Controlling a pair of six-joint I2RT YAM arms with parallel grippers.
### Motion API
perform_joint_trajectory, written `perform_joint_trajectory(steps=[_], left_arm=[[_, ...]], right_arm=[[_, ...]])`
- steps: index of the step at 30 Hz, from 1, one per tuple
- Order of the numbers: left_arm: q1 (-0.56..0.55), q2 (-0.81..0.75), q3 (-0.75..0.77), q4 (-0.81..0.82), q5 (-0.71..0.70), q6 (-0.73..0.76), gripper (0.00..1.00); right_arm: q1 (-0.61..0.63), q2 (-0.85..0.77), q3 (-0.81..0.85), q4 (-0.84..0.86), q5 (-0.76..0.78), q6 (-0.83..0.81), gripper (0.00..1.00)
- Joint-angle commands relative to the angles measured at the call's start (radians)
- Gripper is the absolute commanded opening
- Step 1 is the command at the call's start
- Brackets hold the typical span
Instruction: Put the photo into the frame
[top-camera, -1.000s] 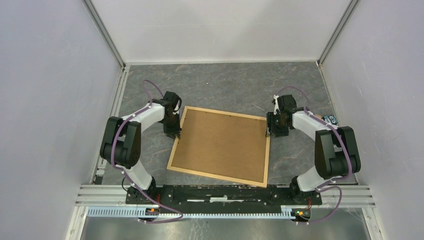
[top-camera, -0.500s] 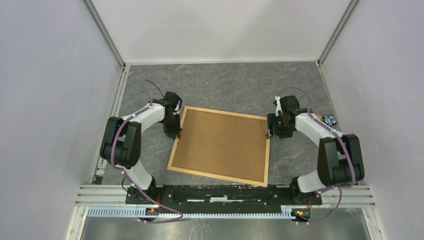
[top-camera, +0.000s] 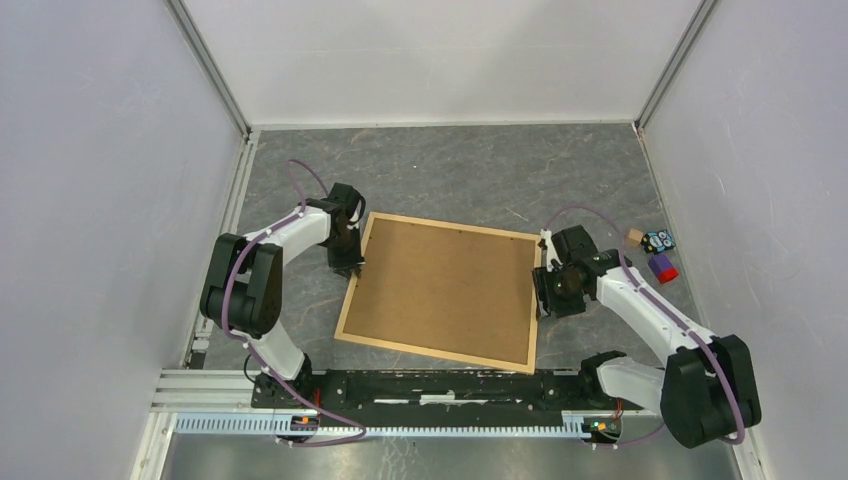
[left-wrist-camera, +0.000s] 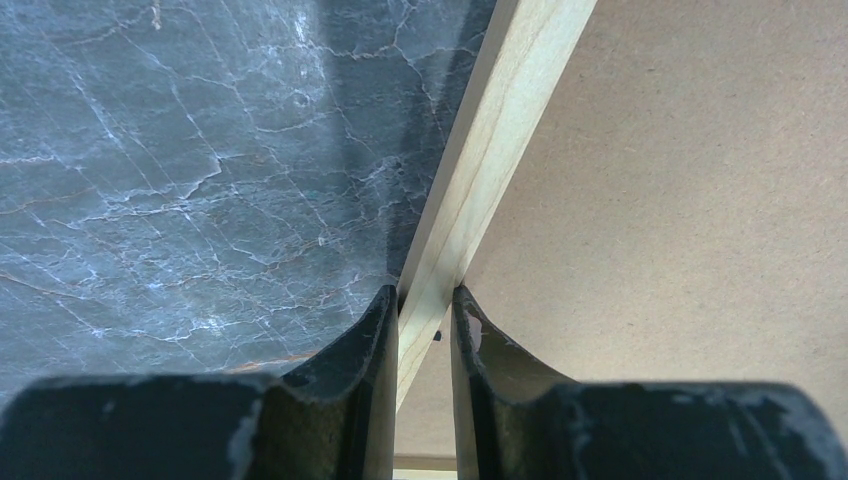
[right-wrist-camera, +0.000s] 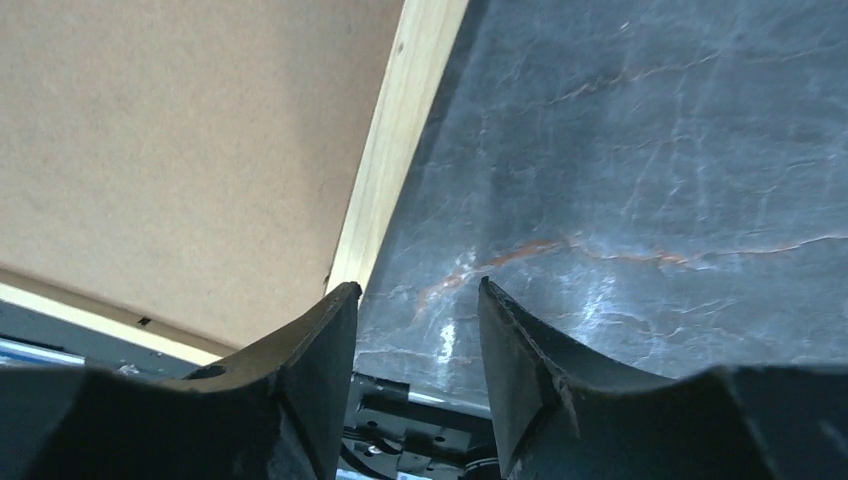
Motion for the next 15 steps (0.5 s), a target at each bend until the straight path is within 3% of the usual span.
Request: perform_joint_trajectory(steps=[1,5,15], left_arm=[[-0.005,-0.018,-0.015,-0.032,-0.02,-0.054,0.02],[-0.005,-0.023,-0.016,-0.032,-0.019,-0.052,0.02],[-0.004,-0.023,-0.016,-0.032,-0.019,-0.051,0.02]], right_arm=[[0.059,-0.045,-0.033,-0.017,-0.054,0.075,0.51],[0.09,-0.063,-0.066,0.008,-0.036,0.111,0.45],[0.09,-0.047,-0.112,0.059,-0.036,0.129,0.42]])
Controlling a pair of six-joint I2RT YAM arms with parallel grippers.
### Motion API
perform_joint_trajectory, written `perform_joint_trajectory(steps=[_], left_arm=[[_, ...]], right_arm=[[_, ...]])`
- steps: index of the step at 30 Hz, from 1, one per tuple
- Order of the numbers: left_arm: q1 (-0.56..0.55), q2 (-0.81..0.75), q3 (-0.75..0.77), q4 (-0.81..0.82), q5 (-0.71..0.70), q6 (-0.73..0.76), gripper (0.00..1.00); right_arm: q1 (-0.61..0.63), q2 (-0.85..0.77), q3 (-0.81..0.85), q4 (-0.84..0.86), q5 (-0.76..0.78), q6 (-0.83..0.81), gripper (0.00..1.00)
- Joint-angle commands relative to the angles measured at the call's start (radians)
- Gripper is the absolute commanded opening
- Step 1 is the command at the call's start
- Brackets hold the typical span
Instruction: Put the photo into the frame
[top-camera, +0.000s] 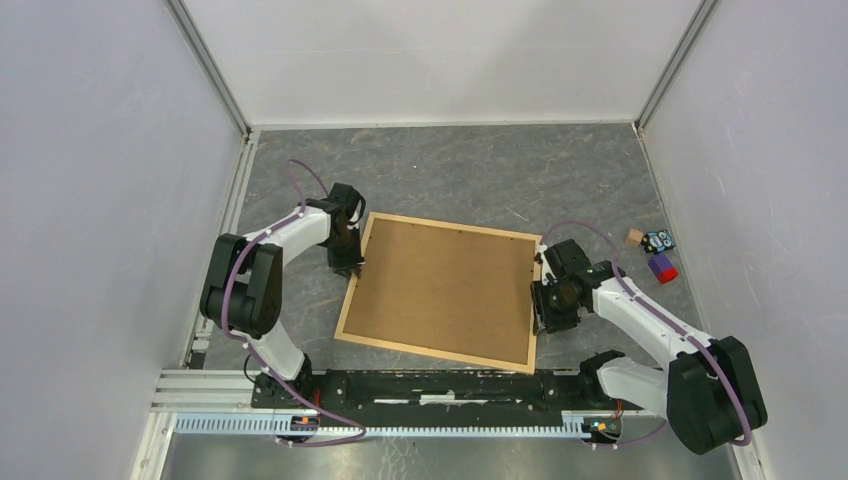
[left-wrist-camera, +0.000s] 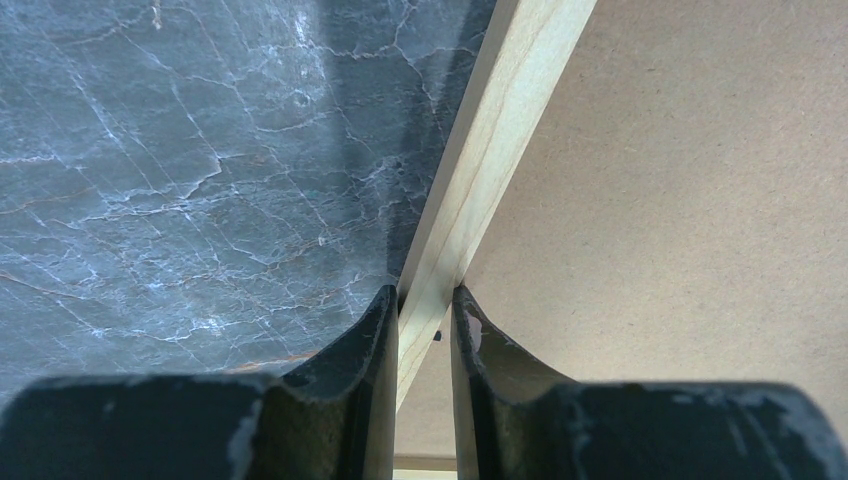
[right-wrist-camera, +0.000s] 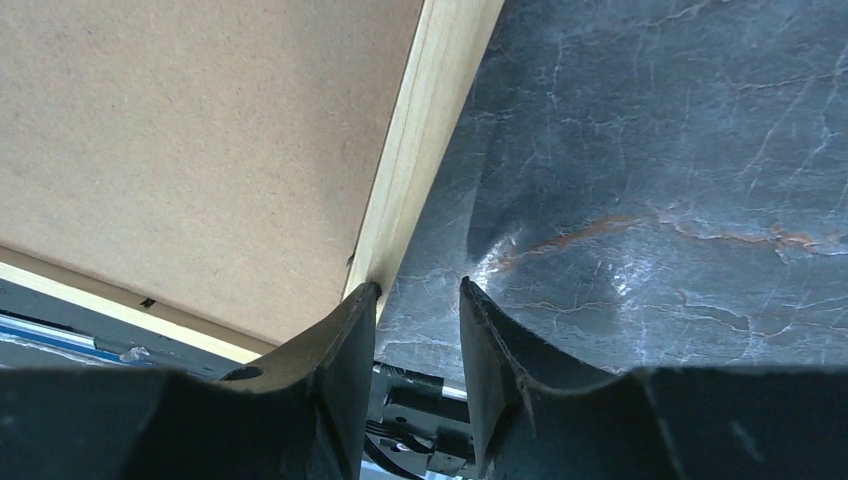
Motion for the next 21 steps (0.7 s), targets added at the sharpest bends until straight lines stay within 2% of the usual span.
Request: perform_joint_trajectory(steps=[1,21], left_arm=[[-0.004,-0.022,-0.015,-0.033,-0.018,-0.051,0.02],[-0.004,-0.023,-0.019,-0.032,-0.018,-0.048,0.02]], right_arm=[[0.002,0.001,-0.014,0.046,0.007,0.021,0.41],[0.002,0.052,-0.03,0.101,0.041,0.038,0.38]])
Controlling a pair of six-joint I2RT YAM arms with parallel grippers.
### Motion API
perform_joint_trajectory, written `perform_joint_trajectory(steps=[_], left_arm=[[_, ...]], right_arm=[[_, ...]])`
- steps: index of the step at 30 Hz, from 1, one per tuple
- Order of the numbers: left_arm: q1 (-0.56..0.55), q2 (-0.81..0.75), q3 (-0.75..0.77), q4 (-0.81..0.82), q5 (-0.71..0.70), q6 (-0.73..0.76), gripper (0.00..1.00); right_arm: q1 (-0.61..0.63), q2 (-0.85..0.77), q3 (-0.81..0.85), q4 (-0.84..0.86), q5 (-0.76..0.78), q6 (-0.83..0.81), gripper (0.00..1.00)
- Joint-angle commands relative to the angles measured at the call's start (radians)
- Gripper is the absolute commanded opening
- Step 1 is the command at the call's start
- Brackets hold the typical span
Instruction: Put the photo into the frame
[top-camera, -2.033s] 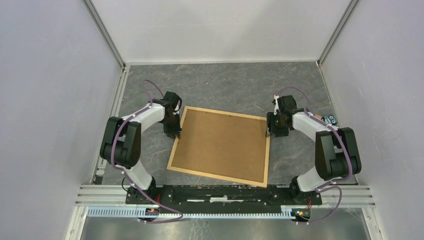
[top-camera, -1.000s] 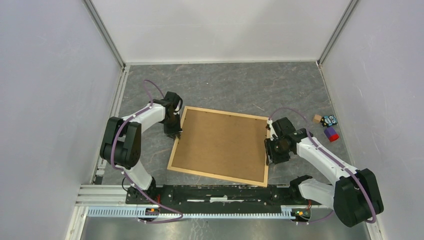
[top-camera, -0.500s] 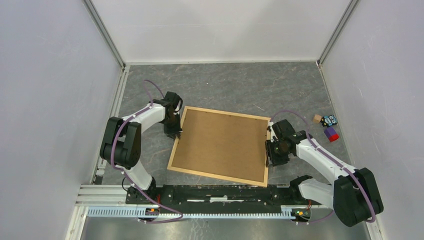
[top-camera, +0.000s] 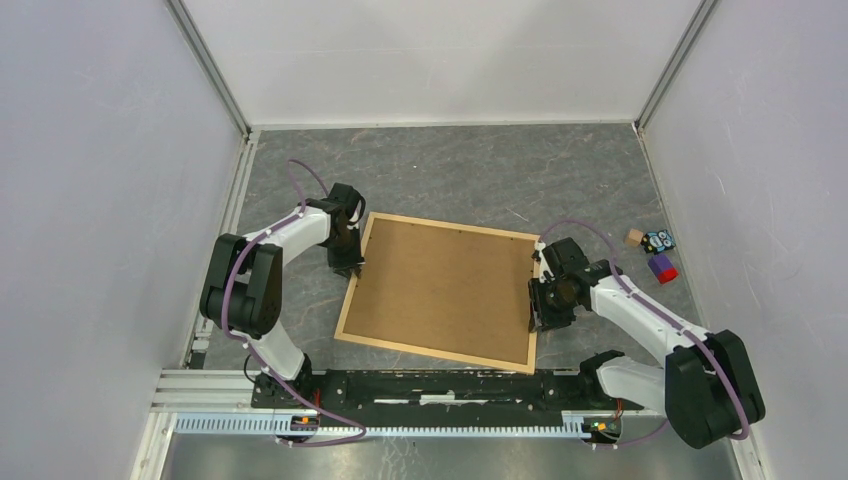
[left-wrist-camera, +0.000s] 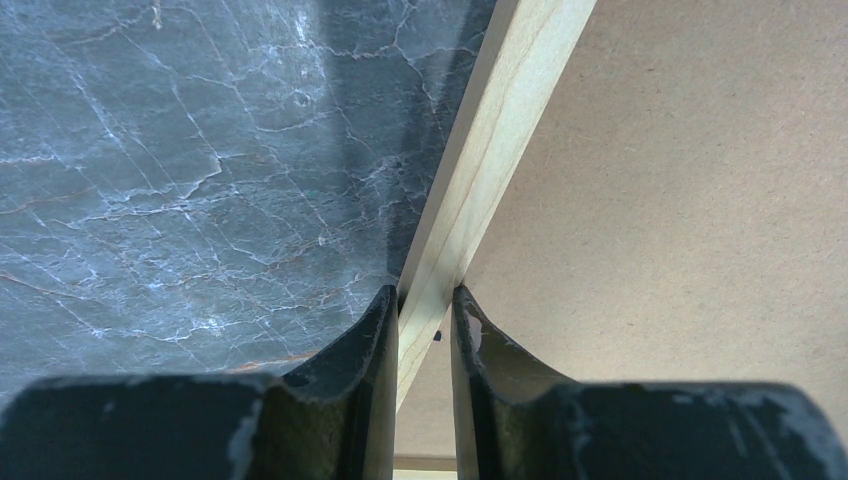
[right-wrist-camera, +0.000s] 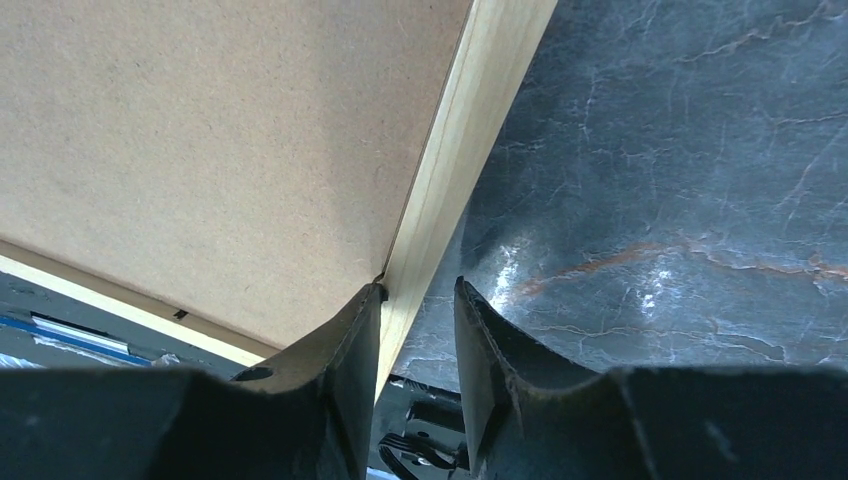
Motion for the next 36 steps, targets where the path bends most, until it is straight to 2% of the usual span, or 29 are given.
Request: perform_joint_trajectory(steps=[1,8,14,18,22,25,31,36], left_arm=[[-0.004,-0.022,-0.017,-0.033,-0.018,-0.049,0.02],[-0.005,-0.023,-0.017,-0.033,-0.018,-0.047,0.02],[-0.006,-0.023,-0.017,-0.034,-0.018,-0.046,0.02],[-0.006,-0.022,-0.018,-0.033,-0.021,-0.046,0.02],[-0.006,-0.023,-0.019,-0.034,-0.023,-0.046,0.02],[-0.005,-0.019,-0.018,-0.029,-0.006,-0.048,0.02],[-0.006,-0.023,-0.043,-0.015,0.116,-0.066,0.06],[-0.039,-0.089,-0.15,0.044,0.279,-0.132,0.18]], right_arm=[[0.001,0.026,-0.028,0.042,0.076,0.007,0.38],[0.001,0.048,-0.04,0.036,0.139,0.011,0.38],[0.0,0.091,-0.088,0.109,0.148,0.024,0.37],[0.001,0.135,-0.095,0.182,0.054,0.014,0.38],[-0.002,0.057,-0.019,0.194,-0.013,0.012,0.48],[-0.014,0.06,0.029,0.206,-0.028,0.011,0.54],[-0.033,0.185,0.143,0.272,0.034,-0.037,0.61],[-0.067,0.387,0.374,0.309,0.109,-0.107,0.64]])
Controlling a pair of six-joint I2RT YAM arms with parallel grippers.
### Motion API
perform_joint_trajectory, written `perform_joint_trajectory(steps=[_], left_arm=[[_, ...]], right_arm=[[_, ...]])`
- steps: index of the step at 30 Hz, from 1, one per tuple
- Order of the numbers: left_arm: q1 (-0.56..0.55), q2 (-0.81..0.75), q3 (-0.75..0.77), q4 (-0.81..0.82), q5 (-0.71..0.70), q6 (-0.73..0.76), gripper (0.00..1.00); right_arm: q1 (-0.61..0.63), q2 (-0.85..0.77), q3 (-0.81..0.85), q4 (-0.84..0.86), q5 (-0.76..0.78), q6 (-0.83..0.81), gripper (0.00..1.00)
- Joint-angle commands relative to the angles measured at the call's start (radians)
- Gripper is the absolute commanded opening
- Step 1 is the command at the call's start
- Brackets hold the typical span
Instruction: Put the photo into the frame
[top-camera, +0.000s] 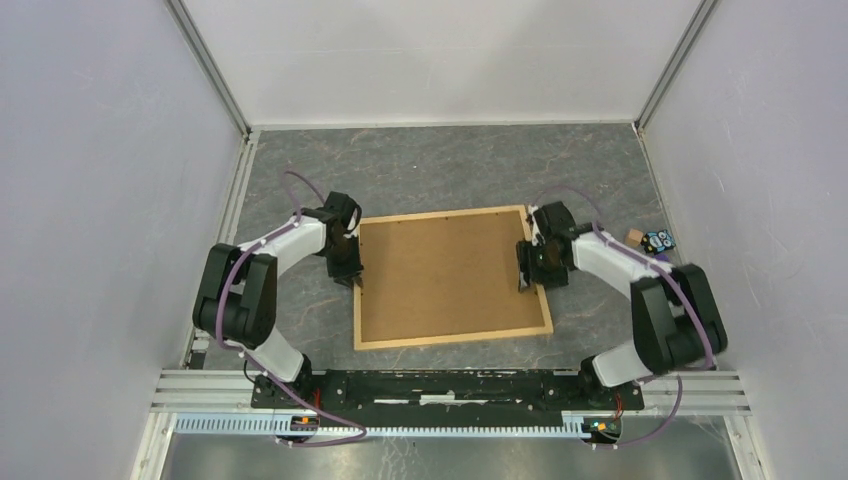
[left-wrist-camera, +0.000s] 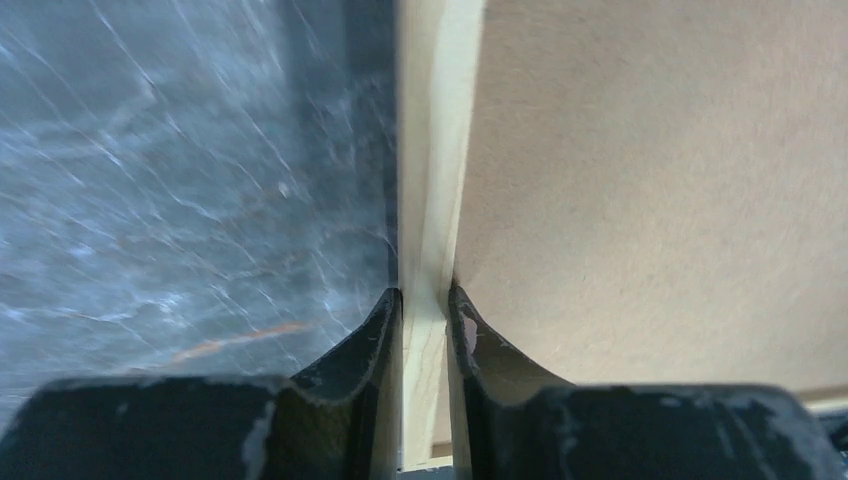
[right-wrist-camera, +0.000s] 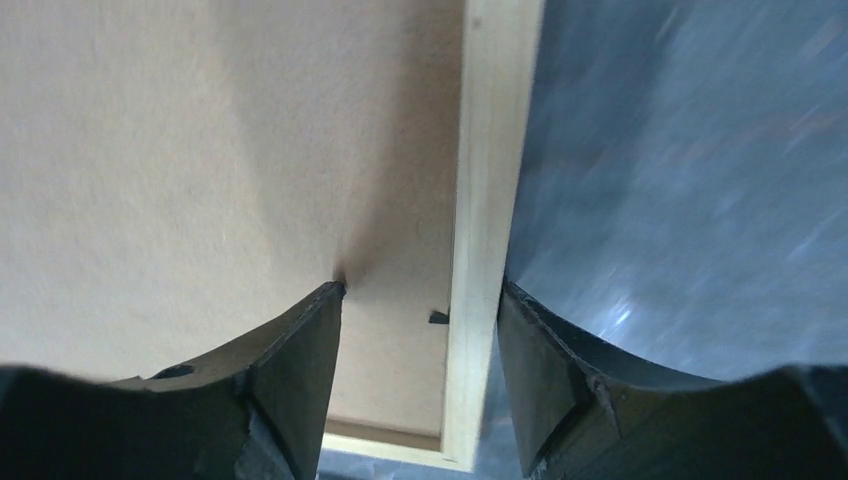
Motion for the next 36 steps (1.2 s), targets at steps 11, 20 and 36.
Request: perform_joint_trajectory(steps=[11,20,36], left_arm=[[-0.361,-0.385,-0.165,0.116,0.217,-0.269,0.93],[-0.176,-0.159,0.23,0.08,-0.018,-0.108,1.0],[-0.14,0.524,0.763,0.036,-0.044,-0.016,0.73]], right_arm=[[-0.039,0.35,0.655,-0.01,0.285,-0.173,0.78],[-0.063,-0.047,0.202,0.113,0.104,-0.114,0.85],[-0.2,-0.117,-0.096,0.287,-0.112,-0.062,0.8]])
